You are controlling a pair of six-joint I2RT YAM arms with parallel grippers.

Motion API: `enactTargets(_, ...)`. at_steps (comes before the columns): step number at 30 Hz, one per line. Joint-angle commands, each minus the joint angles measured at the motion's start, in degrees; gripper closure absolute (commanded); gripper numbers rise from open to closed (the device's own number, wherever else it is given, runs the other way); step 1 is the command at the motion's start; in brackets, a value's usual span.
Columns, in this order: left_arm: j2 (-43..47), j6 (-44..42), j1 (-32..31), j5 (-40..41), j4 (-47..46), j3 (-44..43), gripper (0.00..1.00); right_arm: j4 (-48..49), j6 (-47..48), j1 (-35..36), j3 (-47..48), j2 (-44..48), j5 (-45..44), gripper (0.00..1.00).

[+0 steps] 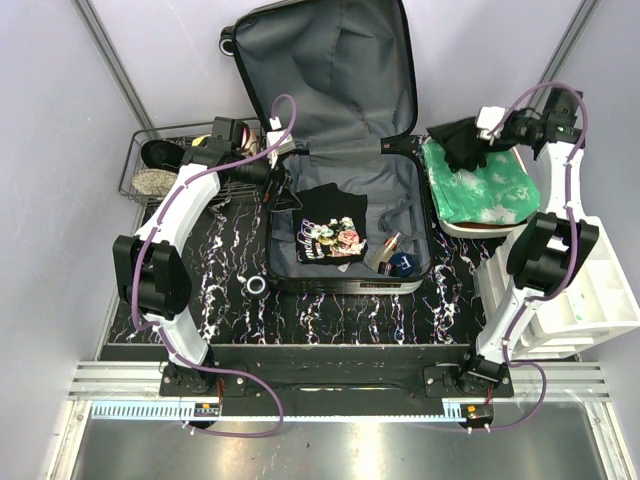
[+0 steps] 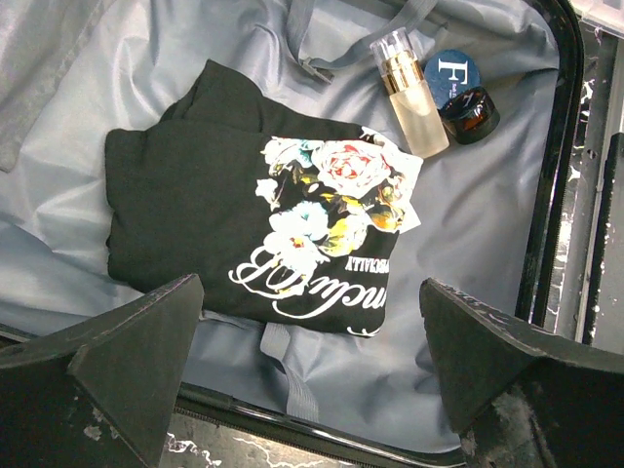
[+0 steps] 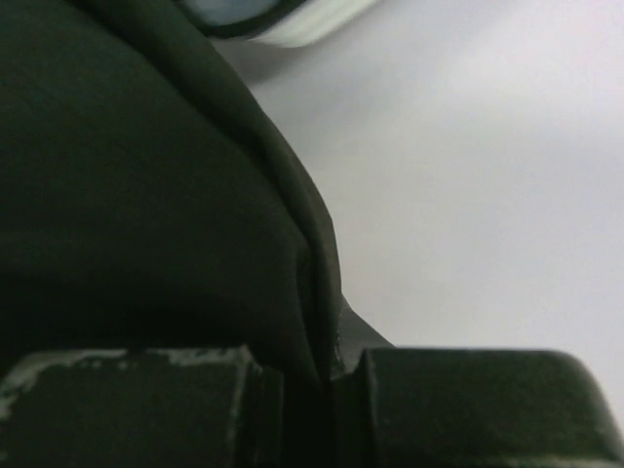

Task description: Open, take out, and arrange the luggage

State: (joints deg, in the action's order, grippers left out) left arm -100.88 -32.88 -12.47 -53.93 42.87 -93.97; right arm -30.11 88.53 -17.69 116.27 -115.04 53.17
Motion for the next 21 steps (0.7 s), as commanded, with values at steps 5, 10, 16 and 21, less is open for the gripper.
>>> enactTargets(5, 1.56, -1.83, -0.1, 1.46, 2.3, -0.51, 0.01, -21.03, 32.66, 0.47, -14.05, 4.91, -5.6, 0.64)
enactTargets(10, 1.04, -1.83, -0.19, 1.29, 3.0, -0.86, 0.01, -29.29, 35.57, 0.47, -13.96, 7.28, -10.01, 0.09)
enactTargets(16, -0.28, -3.14, -2.03, 8.31, 3.18, -1.74, 0.01, -39.11, 34.77, 0.47, -12.03, 13.17, -11.42, 0.0)
enactTargets(21, -2.47, -5.61, -3.79, 10.87, 5.55, -4.02, 0.01, -50.36, 38.82, 0.55, -11.24, 16.78, -13.7, 0.0)
